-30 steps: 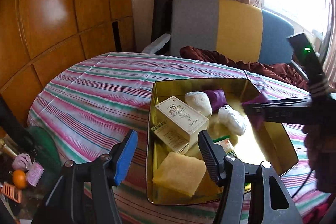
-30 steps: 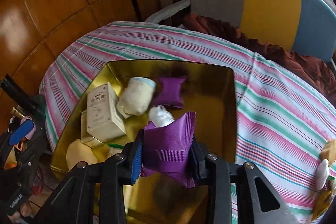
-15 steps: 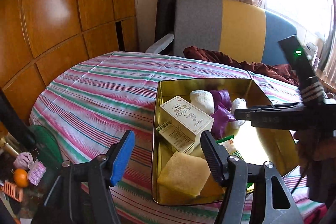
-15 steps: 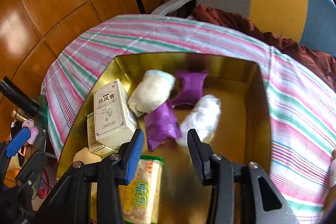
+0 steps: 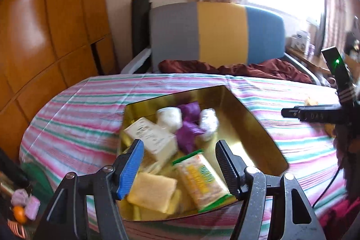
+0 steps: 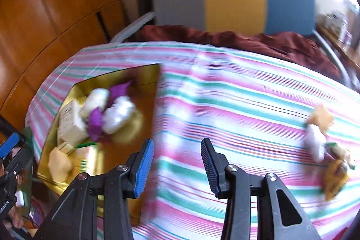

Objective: Organize objects
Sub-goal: 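Move both tools back toward the remaining sponge and snack packets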

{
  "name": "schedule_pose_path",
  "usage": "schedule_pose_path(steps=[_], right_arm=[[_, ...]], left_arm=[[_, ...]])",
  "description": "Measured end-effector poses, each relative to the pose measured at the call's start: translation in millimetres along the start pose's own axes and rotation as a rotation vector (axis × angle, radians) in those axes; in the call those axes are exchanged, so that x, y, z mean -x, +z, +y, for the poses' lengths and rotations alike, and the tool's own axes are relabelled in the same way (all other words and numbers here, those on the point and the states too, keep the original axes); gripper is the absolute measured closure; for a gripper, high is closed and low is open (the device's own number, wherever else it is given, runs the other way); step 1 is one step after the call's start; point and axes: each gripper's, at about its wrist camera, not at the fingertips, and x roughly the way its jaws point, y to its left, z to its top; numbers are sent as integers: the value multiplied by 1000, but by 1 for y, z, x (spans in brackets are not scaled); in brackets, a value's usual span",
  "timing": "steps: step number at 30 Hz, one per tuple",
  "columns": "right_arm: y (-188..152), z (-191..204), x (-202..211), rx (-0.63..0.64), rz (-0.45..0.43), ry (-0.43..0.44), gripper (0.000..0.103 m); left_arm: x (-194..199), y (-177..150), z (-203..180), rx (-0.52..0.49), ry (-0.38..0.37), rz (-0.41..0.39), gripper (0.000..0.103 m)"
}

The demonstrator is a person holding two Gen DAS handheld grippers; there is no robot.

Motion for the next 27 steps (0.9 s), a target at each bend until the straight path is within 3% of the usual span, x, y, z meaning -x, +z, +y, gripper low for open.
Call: schedule_pose_path(steps=[12,18,23,27], right_arm=[[-6,-126,51,-170,-85,-189,59],[-20,-201,62,-346,-121,-288,57],[-42,-250,63,-587,-120,-259,57],[-48,-262,65,-649,-123,-241,57]], left_arm=[[1,14,-78,-153,-123,-25,36],[-6,17,-113,-213,-171,-9,36],[-16,16,-143,-256,-210,12,36],[-26,12,-170,-292,-245,35,36]])
